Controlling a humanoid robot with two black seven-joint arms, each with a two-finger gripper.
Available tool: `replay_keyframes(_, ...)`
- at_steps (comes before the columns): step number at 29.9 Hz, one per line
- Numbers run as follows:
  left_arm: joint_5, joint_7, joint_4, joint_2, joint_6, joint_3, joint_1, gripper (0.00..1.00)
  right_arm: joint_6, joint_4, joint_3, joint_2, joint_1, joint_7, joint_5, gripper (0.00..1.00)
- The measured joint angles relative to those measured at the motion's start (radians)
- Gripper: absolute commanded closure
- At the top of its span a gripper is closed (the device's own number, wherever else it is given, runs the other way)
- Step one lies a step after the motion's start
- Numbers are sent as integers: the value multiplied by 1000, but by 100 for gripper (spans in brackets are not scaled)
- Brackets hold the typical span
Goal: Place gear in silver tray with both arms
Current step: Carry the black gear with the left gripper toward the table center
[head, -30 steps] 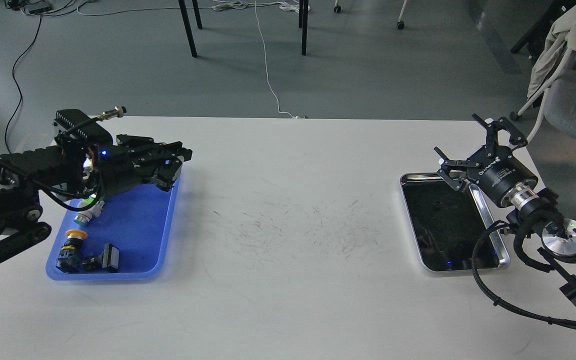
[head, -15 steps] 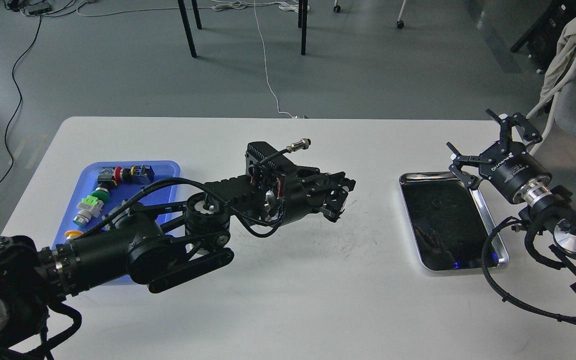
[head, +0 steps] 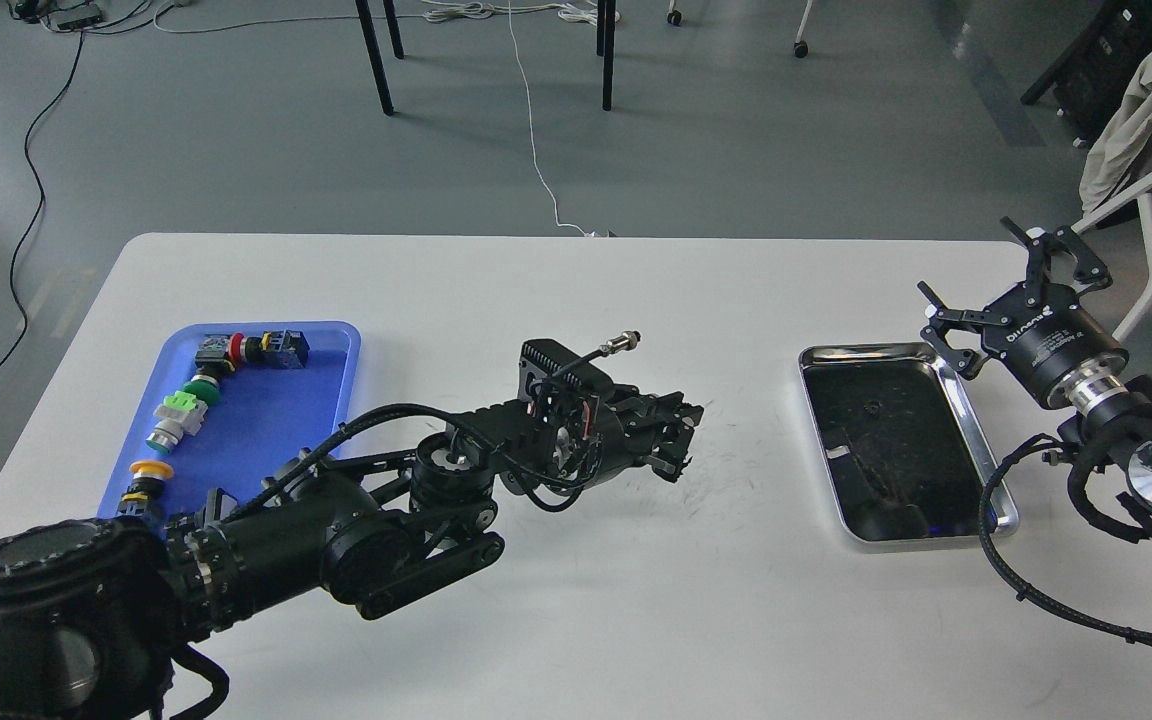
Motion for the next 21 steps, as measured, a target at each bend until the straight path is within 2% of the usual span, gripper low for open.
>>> replay_keyframes(6, 11, -5, 39, 0, 15, 24, 18, 93, 5, -3, 2, 0, -3, 0, 1, 5)
replay_keyframes(16, 41, 6, 6, 0, 23, 30, 77, 91, 5, 0, 5, 2, -3, 0, 1, 5)
replay_keyframes(19, 43, 7, 5, 0, 24, 30, 86, 87, 5, 3, 4, 2, -3, 0, 1, 5)
replay_keyframes(21, 43, 8, 5, 0, 25, 30, 91, 76, 5, 6, -1, 2, -4, 0, 1, 5)
